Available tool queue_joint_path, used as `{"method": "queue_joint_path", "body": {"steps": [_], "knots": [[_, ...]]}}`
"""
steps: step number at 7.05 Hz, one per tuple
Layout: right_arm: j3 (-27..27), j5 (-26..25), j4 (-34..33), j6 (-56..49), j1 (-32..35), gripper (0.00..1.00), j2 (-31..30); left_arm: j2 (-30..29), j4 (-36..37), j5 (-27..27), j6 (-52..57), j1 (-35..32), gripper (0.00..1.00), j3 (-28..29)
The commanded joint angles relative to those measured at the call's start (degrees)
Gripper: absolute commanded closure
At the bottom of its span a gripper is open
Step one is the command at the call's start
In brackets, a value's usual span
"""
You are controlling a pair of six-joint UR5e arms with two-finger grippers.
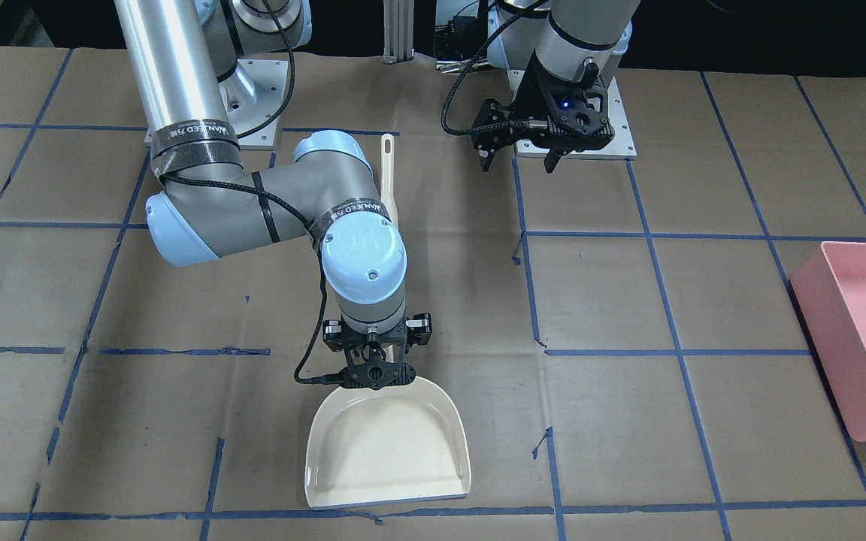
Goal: Sweep and dump trash in nearest bin
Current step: 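Lower the dustpan onto the table beside the brush with the right gripper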
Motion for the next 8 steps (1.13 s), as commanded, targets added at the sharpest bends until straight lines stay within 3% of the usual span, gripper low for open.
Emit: {"method": "queue_joint_path", "body": {"steps": [1, 4, 6, 8], "knots": [[-0.61, 0.00, -0.13, 0.00, -0.41, 0.00, -0.12, 0.00, 0.00, 0.05, 0.00, 0.02, 0.00, 0.05], [-4.47, -0.35, 3.28, 0.00, -3.30, 0.00, -1.52, 0.00, 0.00, -0.04, 0.00, 0.02, 0.00, 0.14], [-5.80, -0.52, 9.33, -0.70, -6.02, 0.00, -5.02, 0.00, 0.00, -0.04, 0.00, 0.02, 0.00, 0.14], [-5.80, -0.87, 14.16, -7.97, -10.59, 0.00, -8.98, 0.00, 0.00, 0.05, 0.00, 0.02, 0.00, 0.23]]}}
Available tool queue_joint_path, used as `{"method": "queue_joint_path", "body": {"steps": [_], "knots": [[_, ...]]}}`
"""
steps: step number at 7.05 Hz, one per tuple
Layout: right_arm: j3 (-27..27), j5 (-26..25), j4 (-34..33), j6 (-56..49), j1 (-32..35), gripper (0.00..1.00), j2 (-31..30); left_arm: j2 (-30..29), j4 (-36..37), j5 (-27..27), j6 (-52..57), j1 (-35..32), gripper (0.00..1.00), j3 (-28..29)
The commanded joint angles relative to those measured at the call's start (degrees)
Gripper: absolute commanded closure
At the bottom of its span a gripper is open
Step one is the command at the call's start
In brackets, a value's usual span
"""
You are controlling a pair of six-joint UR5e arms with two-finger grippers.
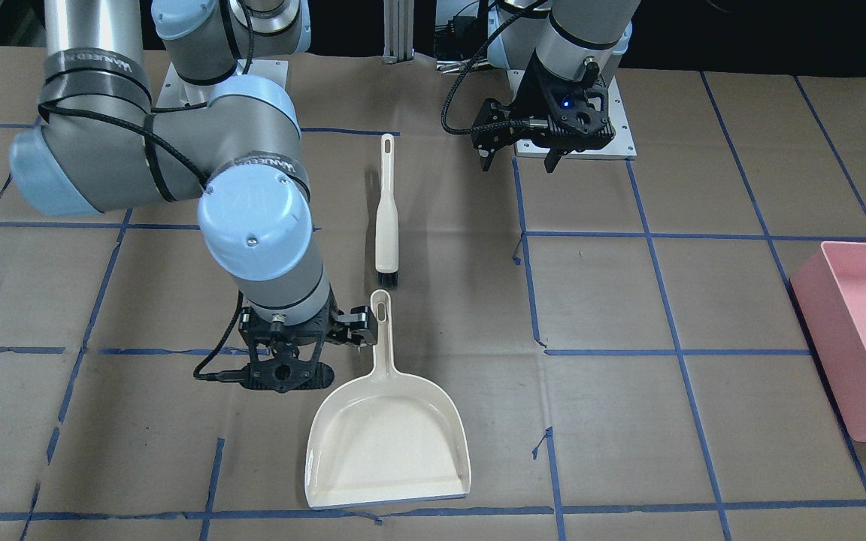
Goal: Sweep and dump trash in nearest bin
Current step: 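Open the right gripper and lift it away from the dustpan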
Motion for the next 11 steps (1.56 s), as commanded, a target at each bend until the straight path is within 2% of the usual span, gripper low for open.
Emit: {"method": "queue_joint_path", "body": {"steps": [1, 3, 6, 11], "knots": [[-0.24, -0.33, 5.24, -6.48, -4.60, 0.00, -4.54, 0.00, 0.00, -0.02, 0.00, 0.03, 0.00, 0.06], [0.20, -0.42, 8.59, -12.89, -9.44, 0.00, -8.32, 0.00, 0.00, 0.07, 0.00, 0.03, 0.00, 0.06], [0.29, -0.42, 14.47, -17.74, -13.14, 0.00, -12.73, 0.00, 0.00, 0.07, 0.00, 0.03, 0.00, 0.06], [0.55, -0.50, 14.66, -20.22, -15.52, 0.00, -14.22, 0.00, 0.00, 0.07, 0.00, 0.03, 0.00, 0.23]]}}
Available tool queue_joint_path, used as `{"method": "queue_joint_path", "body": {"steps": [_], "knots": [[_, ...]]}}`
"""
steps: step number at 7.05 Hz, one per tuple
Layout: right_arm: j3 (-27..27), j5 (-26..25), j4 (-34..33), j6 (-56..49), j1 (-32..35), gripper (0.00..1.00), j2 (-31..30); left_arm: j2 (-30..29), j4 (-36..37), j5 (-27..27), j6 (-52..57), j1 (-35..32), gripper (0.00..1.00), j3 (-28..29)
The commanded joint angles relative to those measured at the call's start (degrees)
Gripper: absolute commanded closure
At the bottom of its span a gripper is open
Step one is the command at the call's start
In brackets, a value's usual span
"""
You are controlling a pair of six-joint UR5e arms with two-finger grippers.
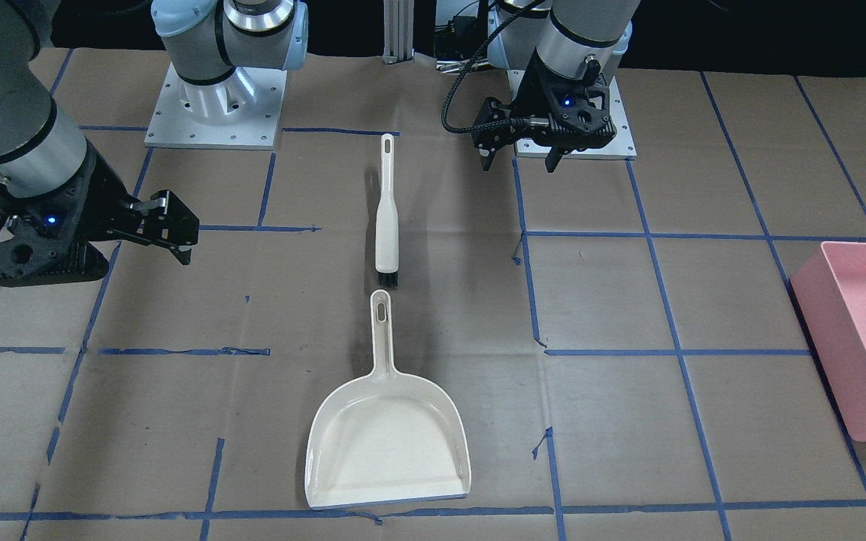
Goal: Sweep and dump trash in nearest bin
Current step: 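Open the right gripper and lift it away from the dustpan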
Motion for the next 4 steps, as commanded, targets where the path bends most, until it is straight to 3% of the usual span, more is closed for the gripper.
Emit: {"method": "queue_joint_path", "body": {"steps": [1, 4], "knots": [[0.81, 0.02, 0.05, -0.17, -0.59, 0.01, -1.48, 0.07, 0.00, 0.00, 0.00, 0.00, 0.00, 0.02], [7.23, -0.07, -0.66, 7.91, 1.94, 0.00, -8.17, -0.01, 0.00, 0.00, 0.00, 0.00, 0.00, 0.02]]}}
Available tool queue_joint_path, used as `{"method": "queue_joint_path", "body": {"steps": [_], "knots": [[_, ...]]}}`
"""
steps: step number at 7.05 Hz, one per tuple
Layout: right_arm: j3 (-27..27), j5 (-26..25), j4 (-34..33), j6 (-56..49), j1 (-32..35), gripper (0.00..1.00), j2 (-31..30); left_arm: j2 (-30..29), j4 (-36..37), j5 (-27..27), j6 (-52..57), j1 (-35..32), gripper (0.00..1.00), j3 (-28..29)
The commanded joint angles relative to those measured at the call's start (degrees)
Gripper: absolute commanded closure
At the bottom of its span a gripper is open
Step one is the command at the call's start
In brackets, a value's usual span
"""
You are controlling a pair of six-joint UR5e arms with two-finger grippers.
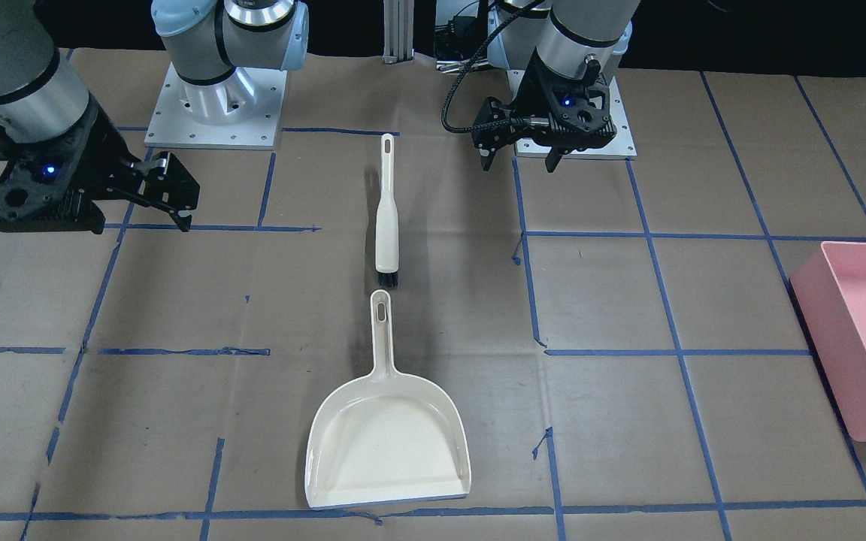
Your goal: Sweep and dump trash in nearest bin
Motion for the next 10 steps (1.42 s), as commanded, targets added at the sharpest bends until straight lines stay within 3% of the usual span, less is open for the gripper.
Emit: {"method": "queue_joint_path", "body": {"steps": [1, 4, 6, 10], "knots": [[1.72, -1.11, 0.14, 5.07, 4.25, 0.00, -2.02, -0.01, 0.00, 0.00, 0.00, 0.00, 0.00, 0.00], [3.12, -1.21, 0.05, 4.65, 4.37, 0.00, -3.51, -0.01, 0.00, 0.00, 0.00, 0.00, 0.00, 0.09], [7.24, -1.12, -0.64, 4.48, 1.48, 0.00, -6.76, -0.01, 0.00, 0.00, 0.00, 0.00, 0.00, 0.09], [4.80, -1.21, -0.39, 5.01, 1.47, 0.00, -6.42, -0.01, 0.00, 0.00, 0.00, 0.00, 0.00, 0.09]]}}
